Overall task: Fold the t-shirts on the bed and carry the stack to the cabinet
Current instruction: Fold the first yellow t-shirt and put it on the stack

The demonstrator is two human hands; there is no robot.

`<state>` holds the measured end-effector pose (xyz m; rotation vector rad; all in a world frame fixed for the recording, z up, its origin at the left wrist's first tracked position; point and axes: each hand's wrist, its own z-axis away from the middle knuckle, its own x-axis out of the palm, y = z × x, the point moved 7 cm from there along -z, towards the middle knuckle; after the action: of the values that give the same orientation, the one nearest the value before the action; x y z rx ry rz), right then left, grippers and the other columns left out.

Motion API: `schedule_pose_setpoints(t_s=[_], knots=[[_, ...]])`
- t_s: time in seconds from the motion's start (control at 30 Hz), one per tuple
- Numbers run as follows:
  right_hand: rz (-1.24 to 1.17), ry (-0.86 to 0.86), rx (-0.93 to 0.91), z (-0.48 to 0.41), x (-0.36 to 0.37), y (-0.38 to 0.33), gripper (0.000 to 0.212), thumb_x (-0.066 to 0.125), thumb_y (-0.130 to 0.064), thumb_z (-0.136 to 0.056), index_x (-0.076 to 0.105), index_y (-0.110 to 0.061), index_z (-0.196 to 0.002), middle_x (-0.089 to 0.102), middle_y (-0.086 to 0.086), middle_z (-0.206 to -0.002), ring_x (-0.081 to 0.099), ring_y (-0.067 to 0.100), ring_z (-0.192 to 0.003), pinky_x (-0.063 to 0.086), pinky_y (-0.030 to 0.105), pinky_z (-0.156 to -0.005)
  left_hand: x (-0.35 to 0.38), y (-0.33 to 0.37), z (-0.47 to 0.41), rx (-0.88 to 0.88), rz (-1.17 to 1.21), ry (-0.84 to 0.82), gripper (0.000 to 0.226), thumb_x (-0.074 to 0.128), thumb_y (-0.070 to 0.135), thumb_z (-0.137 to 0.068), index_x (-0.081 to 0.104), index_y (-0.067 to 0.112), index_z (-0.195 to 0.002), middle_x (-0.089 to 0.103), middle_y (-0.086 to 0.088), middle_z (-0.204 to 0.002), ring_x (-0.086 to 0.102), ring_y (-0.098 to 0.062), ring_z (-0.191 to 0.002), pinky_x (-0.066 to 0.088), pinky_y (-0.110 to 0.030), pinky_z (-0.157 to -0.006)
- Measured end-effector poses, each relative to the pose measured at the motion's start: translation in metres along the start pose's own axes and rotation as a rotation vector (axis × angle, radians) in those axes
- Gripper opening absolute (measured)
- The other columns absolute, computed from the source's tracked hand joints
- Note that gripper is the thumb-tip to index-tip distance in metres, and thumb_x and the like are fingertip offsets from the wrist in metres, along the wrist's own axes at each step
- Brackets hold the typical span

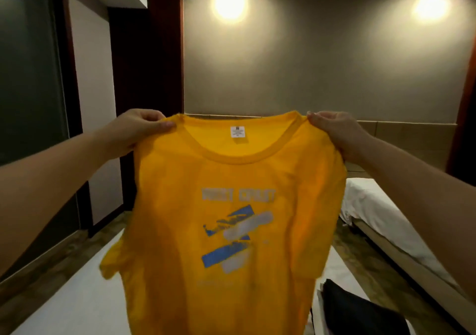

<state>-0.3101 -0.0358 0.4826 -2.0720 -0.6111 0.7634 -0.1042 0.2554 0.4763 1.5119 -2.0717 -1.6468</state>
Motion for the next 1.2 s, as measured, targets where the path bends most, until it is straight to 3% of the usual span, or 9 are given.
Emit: schedule_pose_setpoints(t_s=[0.23, 0.33, 0.4, 0.47, 0.53, 0.67, 0.83, 1.07, 1.2], knots=[[-0.245, 0.1, 0.07, -0.006, -0.003, 0.014, 0.036, 0.063, -0.035, -0.087, 0.06, -0.013, -0.115, 0.063, 0.011, -0.108, 0.061, 0.028, -0.099, 0.051, 0.038, -0.082, 0.008, -0.004, 0.002, -0.081, 0.053, -0.016, 0.095, 0.075, 0.075, -0.015, 0.06, 0.021, -0.091, 0.059, -0.004, -0.092, 0.06, -0.021, -0.078, 0.05, -0.027, -0.059], [-0.334, 0.221, 0.326, 0.0, 0.016, 0.06, 0.064, 0.072, -0.039, -0.078, 0.048, -0.012, -0.131, 0.056, 0.013, -0.118, 0.056, 0.035, -0.105, 0.046, 0.051, -0.093, 0.04, -0.022, 0.008, -0.198, 0.138, -0.001, 0.082, 0.076, 0.066, -0.049, 0.057, 0.016, -0.111, 0.059, -0.01, -0.103, 0.061, -0.026, -0.084, 0.051, -0.034, -0.068], [-0.409, 0.244, 0.487, 0.017, 0.046, 0.092, 0.059, 0.07, -0.035, -0.081, 0.049, -0.011, -0.129, 0.058, 0.014, -0.116, 0.058, 0.034, -0.101, 0.049, 0.048, -0.086, 0.072, -0.045, 0.018, -0.365, 0.252, 0.07, 0.049, 0.065, 0.038, -0.082, 0.051, 0.007, -0.118, 0.061, -0.014, -0.093, 0.06, -0.026, -0.077, 0.051, -0.035, -0.067], [-0.537, 0.223, 0.598, 0.037, 0.082, 0.118, 0.043, 0.068, -0.028, -0.083, 0.057, -0.007, -0.119, 0.064, 0.015, -0.101, 0.062, 0.03, -0.086, 0.053, 0.041, -0.07, 0.111, -0.06, 0.038, -0.494, 0.457, 0.115, 0.02, 0.056, 0.022, -0.091, 0.055, 0.003, -0.096, 0.064, -0.011, -0.06, 0.063, -0.022, -0.054, 0.051, -0.026, -0.047], [-0.694, 0.214, 0.651, 0.069, 0.121, 0.13, 0.023, 0.066, -0.021, -0.084, 0.065, -0.004, -0.101, 0.065, 0.015, -0.084, 0.062, 0.028, -0.075, 0.054, 0.039, -0.069, 0.146, -0.072, 0.053, -0.521, 0.599, 0.199, 0.016, 0.054, 0.02, -0.092, 0.059, 0.006, -0.085, 0.062, -0.01, -0.057, 0.06, -0.021, -0.052, 0.049, -0.024, -0.045], [-0.616, 0.266, 0.467, 0.123, 0.177, 0.128, 0.014, 0.061, -0.016, -0.086, 0.065, -0.014, -0.073, 0.065, 0.007, -0.078, 0.061, 0.024, -0.078, 0.051, 0.042, -0.078, 0.19, -0.087, 0.079, -0.36, 0.433, 0.343, 0.021, 0.052, 0.022, -0.093, 0.061, 0.012, -0.078, 0.062, -0.009, -0.07, 0.059, -0.024, -0.069, 0.049, -0.036, -0.064], [-0.199, 0.242, 0.199, 0.16, 0.185, 0.105, 0.017, 0.056, -0.024, -0.091, 0.064, -0.026, -0.076, 0.067, -0.006, -0.077, 0.061, 0.002, -0.074, 0.046, 0.015, -0.067, 0.197, -0.101, 0.11, -0.34, 0.314, 0.372, 0.02, 0.048, 0.027, -0.095, 0.063, 0.017, -0.088, 0.068, -0.004, -0.083, 0.065, -0.02, -0.082, 0.054, -0.04, -0.077], [-0.215, 0.409, 0.152, 0.179, 0.186, 0.118, 0.019, 0.058, -0.021, -0.091, 0.06, -0.031, -0.074, 0.063, -0.02, -0.063, 0.055, -0.002, -0.057, 0.04, 0.013, -0.053, 0.206, -0.112, 0.115, -0.354, 0.247, 0.302, 0.025, 0.047, 0.026, -0.096, 0.061, 0.009, -0.084, 0.062, -0.007, -0.072, 0.057, -0.018, -0.068, 0.046, -0.035, -0.064], [-0.25, 0.412, 0.164, 0.18, 0.191, 0.124, 0.017, 0.058, -0.021, -0.091, 0.065, -0.03, -0.079, 0.067, -0.014, -0.069, 0.061, -0.002, -0.068, 0.045, 0.013, -0.061, 0.205, -0.114, 0.114, -0.342, 0.171, 0.298, 0.024, 0.048, 0.023, -0.095, 0.061, 0.008, -0.081, 0.063, -0.006, -0.07, 0.057, -0.021, -0.067, 0.044, -0.035, -0.061]])
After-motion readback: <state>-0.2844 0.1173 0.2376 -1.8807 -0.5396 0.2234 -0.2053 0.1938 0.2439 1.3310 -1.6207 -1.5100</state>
